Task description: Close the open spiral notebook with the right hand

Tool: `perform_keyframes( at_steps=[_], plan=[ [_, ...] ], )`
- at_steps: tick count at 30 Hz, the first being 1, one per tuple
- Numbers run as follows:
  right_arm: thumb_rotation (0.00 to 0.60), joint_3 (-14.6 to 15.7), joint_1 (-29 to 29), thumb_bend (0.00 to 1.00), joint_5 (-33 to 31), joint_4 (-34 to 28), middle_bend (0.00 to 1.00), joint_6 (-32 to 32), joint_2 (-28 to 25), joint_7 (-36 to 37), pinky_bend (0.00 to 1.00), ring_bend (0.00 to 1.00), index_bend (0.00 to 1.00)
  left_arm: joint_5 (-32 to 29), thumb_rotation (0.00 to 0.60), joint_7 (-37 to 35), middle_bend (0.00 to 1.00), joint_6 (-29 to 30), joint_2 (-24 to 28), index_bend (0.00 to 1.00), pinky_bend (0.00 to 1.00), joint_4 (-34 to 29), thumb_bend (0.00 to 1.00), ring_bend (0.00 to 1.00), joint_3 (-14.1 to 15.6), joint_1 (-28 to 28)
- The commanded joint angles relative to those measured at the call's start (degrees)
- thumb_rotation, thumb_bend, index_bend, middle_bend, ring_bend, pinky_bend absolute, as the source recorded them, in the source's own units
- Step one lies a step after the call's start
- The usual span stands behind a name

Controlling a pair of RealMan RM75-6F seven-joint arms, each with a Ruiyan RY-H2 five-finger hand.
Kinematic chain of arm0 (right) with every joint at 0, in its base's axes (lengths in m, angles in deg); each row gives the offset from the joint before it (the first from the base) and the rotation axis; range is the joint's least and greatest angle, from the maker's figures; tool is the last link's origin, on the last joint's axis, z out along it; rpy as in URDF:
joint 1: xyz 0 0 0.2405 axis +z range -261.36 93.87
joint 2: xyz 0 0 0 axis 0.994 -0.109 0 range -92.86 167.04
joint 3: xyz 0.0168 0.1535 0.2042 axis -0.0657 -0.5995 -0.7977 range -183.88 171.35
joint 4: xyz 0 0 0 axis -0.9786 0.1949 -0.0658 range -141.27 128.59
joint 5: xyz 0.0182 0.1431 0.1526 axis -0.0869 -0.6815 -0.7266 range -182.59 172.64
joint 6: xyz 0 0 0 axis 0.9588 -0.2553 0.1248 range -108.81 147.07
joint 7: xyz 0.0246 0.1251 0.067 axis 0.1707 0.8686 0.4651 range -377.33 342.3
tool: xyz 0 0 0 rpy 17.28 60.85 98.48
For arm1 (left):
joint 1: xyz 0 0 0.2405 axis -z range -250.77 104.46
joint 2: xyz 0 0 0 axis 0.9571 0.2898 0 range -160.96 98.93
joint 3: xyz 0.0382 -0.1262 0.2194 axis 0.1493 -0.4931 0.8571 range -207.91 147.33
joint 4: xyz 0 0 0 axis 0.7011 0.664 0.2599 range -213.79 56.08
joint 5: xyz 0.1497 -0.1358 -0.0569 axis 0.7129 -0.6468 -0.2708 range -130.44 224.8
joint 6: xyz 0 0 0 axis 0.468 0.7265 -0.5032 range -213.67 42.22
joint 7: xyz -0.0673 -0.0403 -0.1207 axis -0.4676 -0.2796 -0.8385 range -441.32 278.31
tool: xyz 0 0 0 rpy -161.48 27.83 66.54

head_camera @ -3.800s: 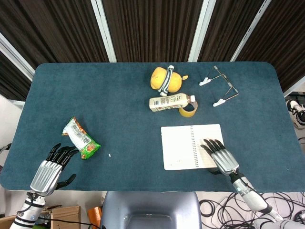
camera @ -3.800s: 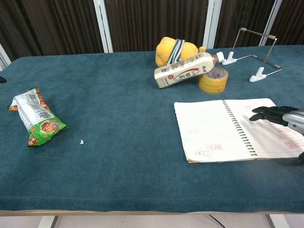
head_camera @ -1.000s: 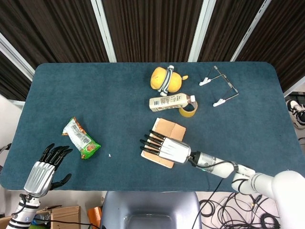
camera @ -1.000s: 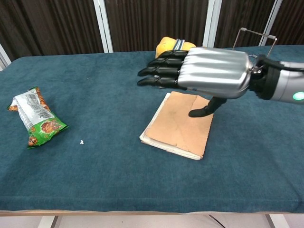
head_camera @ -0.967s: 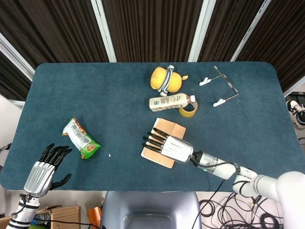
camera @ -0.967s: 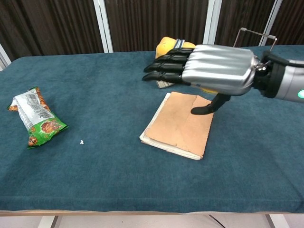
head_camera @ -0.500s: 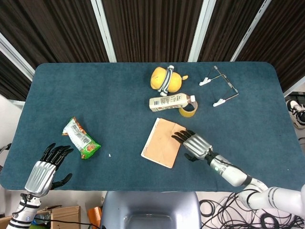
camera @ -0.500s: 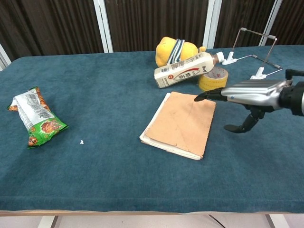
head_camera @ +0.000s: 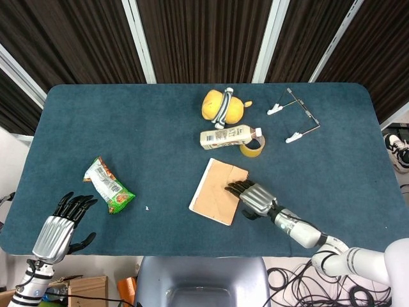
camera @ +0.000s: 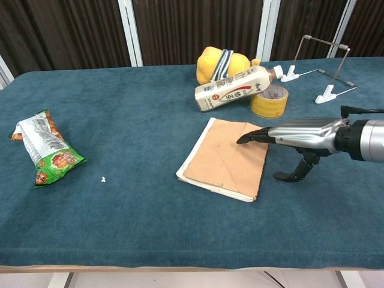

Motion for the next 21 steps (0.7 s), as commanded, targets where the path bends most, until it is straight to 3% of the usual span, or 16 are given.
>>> perform_keyframes(
  at_steps=[1,5,10,16,21],
  plan=[
    [0.600,-0.62,-2.32,0.40,1.73,-2.63,0.05,-6.34,-2.78,0.79,0.14,0.04,0.00,-0.11,0.600,-0.20,0.16,0.59,0.29,0.20,0.09,0.18,0.26,0.13,0.01,-0.39],
    [0.600,-1.77,-8.53,0.37,1.67,-7.25,0.05,-18.48,-7.85,-2.76,0.12,0.04,0.00,-1.09,0.600,-0.39,0.16,1.50,0.81,0.20,0.09,0.58,0.26,0.13,-0.21,-1.21],
    [0.600,-1.90,-17.22,0.16,0.04,-15.34,0.00,-30.71,-16.07,-3.84,0.00,0.00,0.00,-4.70,0.600,4.63,0.16,2.37,1.20,0.20,0.09,1.85,0.26,0.13,-1.23,-2.91],
    [0.600,0.45,-24.24,0.13,0.31,-17.06,0.00,-36.59,-21.97,-2.23,0.00,0.00,0.00,-8.67,0.600,8.02,0.16,2.85,1.74,0.20,0.08,2.54,0.27,0.13,-1.40,-5.20],
    [0.600,1.08,-28.58,0.13,1.30,-15.20,0.00,-40.79,-21.78,0.62,0.00,0.00,0.00,-8.32,0.600,5.29,0.16,5.18,2.65,0.20,0.08,2.96,0.27,0.13,-0.87,-7.16]
  ],
)
